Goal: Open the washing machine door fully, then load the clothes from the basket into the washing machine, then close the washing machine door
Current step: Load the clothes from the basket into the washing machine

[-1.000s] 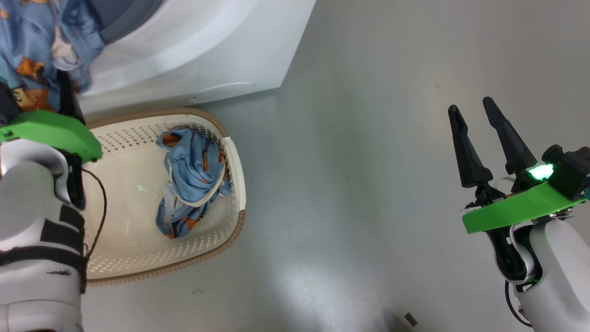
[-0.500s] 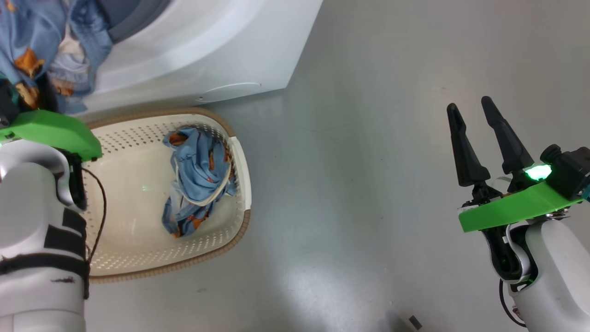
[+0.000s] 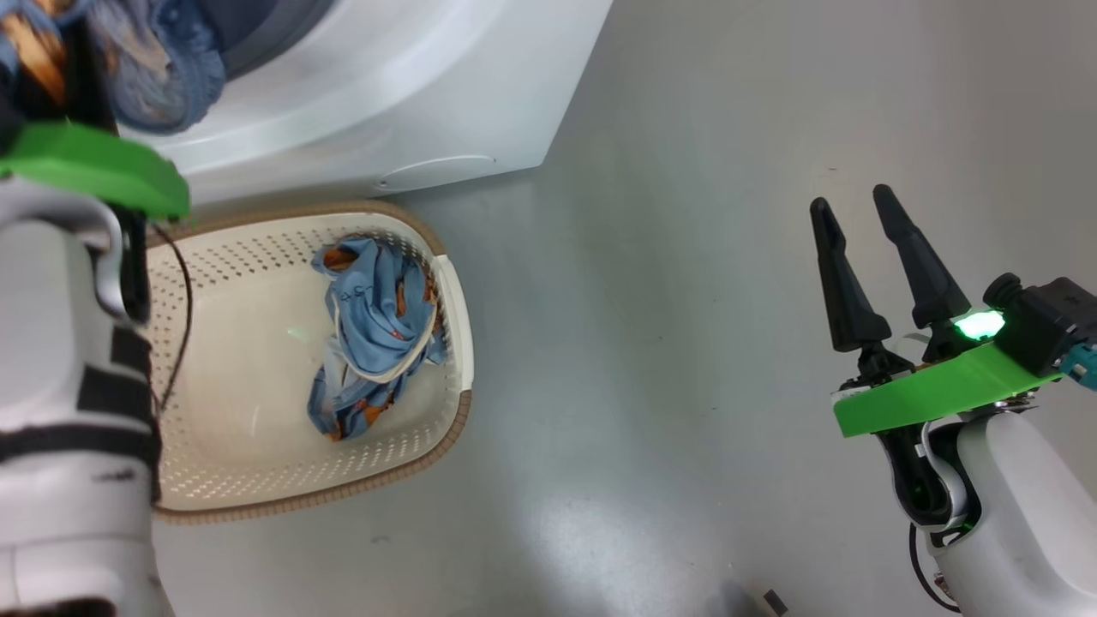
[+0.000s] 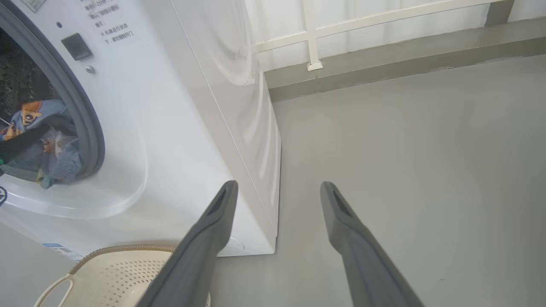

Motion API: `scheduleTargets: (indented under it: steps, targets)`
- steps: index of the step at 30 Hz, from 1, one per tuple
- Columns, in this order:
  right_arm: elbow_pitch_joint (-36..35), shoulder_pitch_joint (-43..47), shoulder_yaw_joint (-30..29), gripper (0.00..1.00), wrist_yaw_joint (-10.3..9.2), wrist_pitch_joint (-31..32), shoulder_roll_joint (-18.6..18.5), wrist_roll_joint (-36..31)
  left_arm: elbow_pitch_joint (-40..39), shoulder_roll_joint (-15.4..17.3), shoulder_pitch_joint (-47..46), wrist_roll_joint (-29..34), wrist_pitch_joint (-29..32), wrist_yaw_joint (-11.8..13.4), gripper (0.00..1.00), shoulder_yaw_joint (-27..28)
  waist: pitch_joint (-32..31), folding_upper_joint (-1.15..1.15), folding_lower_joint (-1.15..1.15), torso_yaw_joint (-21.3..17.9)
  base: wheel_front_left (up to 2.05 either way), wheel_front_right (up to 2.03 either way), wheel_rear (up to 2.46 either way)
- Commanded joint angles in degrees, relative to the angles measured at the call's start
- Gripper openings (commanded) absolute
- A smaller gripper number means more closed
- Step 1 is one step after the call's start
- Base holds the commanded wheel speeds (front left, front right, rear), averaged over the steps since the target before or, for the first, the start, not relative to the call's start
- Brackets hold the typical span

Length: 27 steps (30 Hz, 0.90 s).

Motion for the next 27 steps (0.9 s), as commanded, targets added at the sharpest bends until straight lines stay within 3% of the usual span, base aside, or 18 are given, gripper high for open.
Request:
scheduleTargets:
  steps: [1, 10, 15, 20, 27]
  targets:
    - [-1.05, 0.26, 0.99, 1.00, 0.25, -0.45, -0.14, -0.01, -0.63, 2.41, -1.77, 0.11, -0.37, -0.41, 0.00, 0.71, 0.12, 0.00, 0.00, -0.35, 0.00, 0.00, 0.00]
    - [-0.83, -0.42, 1.88, 1.00, 0.25, -0.45, 0.76, 0.54, 12.98, 5.22, -16.69, 0.34, 1.95, -1.14, 0.00, -0.91, 1.69, 0.00, 0.00, -2.70, 0.00, 0.00, 0.00]
    - [-0.82, -1.25, 2.49, 1.00, 0.25, -0.45, 0.99, 0.74, 13.79, 7.31, -22.52, 0.54, 0.03, 0.39, 0.00, -0.91, 2.76, 0.00, 0.00, -4.13, 0.00, 0.00, 0.00]
    - [-0.88, -1.92, 2.88, 1.00, 0.25, -0.45, 1.35, 0.88, 7.63, 8.99, -22.29, 1.08, -0.34, 1.41, 0.00, -1.02, 3.63, 0.00, 0.00, -5.38, 0.00, 0.00, 0.00]
    - [-0.55, -1.55, 3.64, 1.00, 0.25, -0.45, 1.62, 1.00, 13.94, 10.49, -20.41, 1.92, -0.36, 0.23, 0.00, -2.63, 3.45, 0.00, 0.00, -6.45, 0.00, 0.00, 0.00]
